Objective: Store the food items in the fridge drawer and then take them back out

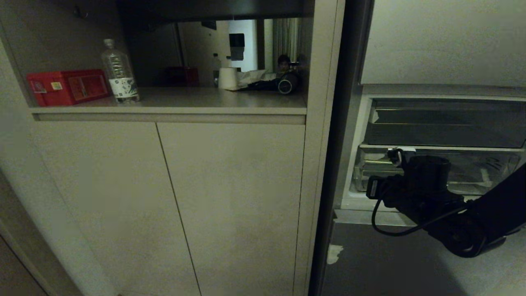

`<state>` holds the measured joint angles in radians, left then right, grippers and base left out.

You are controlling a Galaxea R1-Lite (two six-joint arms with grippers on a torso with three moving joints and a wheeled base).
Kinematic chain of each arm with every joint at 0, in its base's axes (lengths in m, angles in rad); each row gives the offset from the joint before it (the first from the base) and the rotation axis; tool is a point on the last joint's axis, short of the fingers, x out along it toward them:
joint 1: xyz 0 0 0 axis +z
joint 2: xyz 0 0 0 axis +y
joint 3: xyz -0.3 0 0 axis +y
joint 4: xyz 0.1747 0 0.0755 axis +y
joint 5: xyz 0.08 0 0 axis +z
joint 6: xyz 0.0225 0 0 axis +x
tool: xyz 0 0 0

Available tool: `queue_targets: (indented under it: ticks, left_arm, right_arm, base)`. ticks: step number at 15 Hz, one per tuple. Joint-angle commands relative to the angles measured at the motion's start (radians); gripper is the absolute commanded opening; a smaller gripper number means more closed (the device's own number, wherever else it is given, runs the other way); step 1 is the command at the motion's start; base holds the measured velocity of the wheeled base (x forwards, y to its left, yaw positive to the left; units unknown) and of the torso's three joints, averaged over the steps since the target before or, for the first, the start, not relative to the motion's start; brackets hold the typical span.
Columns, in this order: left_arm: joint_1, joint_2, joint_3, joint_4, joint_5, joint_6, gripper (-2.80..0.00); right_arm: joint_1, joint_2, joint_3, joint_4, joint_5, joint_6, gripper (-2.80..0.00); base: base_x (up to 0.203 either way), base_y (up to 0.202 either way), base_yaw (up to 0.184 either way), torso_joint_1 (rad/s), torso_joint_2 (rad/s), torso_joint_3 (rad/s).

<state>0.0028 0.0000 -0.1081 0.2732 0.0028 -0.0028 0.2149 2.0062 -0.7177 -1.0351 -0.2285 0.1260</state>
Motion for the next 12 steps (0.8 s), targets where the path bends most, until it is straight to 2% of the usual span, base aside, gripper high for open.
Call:
queue_targets:
  ticks: [1,6,12]
  left_arm:
    - [0.0,0.0,0.001,0.001,0.0,0.0,-2.8]
    - [0.0,0.002,0.001,0.001,0.0,0.0,-2.8]
    - [0.0,0.002,0.0,0.001,0.0,0.0,-2.8]
  right_arm:
    - [-0.016,0.02,0.001,-0.027,0.003,0.002,0.0]
    - [-0.019,0.138,-0.034,-0.158,0.013,-0.008,0.0]
    - [-0.019,0.207,-0.117,-0.177,0.024,-0.011,0.0]
  base:
    - [0.0,0.0,0.0,0.0,0.0,0.0]
    - [0.0,0.0,0.0,0.0,0.0,0.0]
    - [0.0,0.0,0.0,0.0,0.0,0.0]
